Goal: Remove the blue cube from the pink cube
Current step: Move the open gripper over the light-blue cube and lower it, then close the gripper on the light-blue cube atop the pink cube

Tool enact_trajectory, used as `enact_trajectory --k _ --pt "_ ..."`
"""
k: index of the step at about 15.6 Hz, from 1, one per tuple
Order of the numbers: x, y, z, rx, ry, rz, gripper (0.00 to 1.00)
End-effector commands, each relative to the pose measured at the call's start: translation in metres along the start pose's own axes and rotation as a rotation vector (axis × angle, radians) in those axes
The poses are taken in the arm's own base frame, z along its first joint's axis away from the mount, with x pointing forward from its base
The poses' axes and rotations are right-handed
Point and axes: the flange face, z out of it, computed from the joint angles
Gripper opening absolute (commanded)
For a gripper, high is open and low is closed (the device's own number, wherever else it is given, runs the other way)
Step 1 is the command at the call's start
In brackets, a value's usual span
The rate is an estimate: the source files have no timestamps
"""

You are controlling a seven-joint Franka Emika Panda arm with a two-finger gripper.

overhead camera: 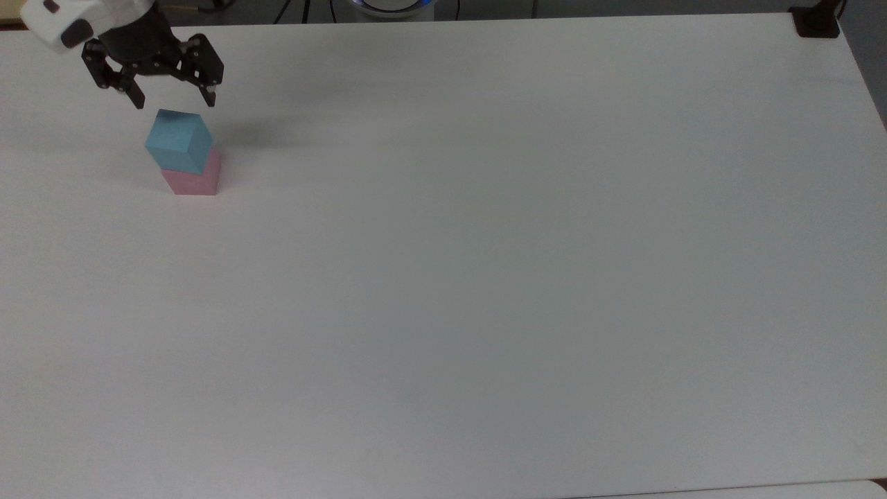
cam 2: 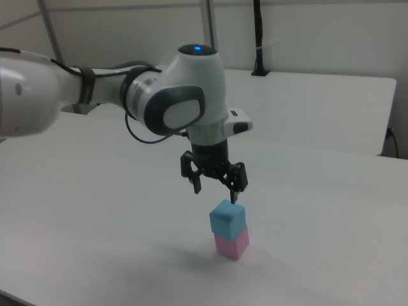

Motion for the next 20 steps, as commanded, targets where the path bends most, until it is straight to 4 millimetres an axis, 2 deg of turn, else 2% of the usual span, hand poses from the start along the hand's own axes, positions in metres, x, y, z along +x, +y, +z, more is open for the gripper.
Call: enact_trajectory --k 1,7,8,9,10,14,16,20 --pt "0.009 0.0 0.027 -0.007 -0.002 0.029 1.0" --pt "0.014 0.002 0.059 -0.033 -0.06 0.025 0.99" --pt "0.013 0.003 0.067 -0.037 -0.078 0.02 0.91" --pt "0.012 0.004 0.068 -0.039 -0.085 0.019 0.54" --pt "0.012 0.004 0.067 -0.038 -0.085 0.021 0.38" --pt "0.011 0.005 0.068 -0.041 -0.086 0.03 0.34" --pt "0.01 0.007 0.066 -0.041 -0.084 0.033 0.28" --pt "0.008 0.007 0.05 -0.04 -0.073 0.034 0.28"
